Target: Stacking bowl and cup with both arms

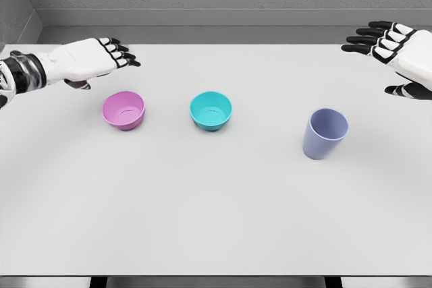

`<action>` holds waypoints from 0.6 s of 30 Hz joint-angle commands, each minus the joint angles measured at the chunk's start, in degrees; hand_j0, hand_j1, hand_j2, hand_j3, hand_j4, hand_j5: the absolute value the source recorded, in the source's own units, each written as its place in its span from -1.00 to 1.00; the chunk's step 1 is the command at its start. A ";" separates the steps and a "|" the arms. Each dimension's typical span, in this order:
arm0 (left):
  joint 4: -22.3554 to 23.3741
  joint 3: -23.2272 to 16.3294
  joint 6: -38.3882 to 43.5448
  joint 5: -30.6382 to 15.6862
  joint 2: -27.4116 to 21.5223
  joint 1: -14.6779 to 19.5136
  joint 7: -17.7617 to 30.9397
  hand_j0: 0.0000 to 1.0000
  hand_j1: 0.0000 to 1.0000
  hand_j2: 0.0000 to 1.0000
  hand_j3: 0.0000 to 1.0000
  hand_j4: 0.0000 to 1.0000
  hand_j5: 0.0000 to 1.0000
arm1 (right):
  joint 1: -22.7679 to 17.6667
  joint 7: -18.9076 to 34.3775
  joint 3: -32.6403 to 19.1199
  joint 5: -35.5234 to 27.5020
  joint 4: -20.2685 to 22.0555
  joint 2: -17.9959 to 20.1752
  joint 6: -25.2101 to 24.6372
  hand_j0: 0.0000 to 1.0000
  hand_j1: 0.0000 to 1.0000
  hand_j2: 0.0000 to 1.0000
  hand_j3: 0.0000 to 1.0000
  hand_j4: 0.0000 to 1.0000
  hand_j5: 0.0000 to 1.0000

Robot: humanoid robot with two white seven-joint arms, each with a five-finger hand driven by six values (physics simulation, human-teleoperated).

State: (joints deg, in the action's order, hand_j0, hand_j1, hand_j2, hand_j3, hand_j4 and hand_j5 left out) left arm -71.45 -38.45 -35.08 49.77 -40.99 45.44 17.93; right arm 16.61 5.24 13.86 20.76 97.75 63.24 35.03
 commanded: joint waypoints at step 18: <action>-2.38 -5.76 0.08 3.22 -0.32 -0.53 -0.09 1.00 1.00 1.00 1.00 1.00 1.00 | 0.00 -0.06 -0.15 -0.37 0.07 -0.13 -0.03 1.00 1.00 1.00 1.00 1.00 1.00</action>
State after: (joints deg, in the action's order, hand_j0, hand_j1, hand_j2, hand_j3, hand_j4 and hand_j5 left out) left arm -73.28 -43.93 -35.07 53.19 -41.09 45.09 17.89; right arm 16.61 5.24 13.74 20.77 97.81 63.04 35.03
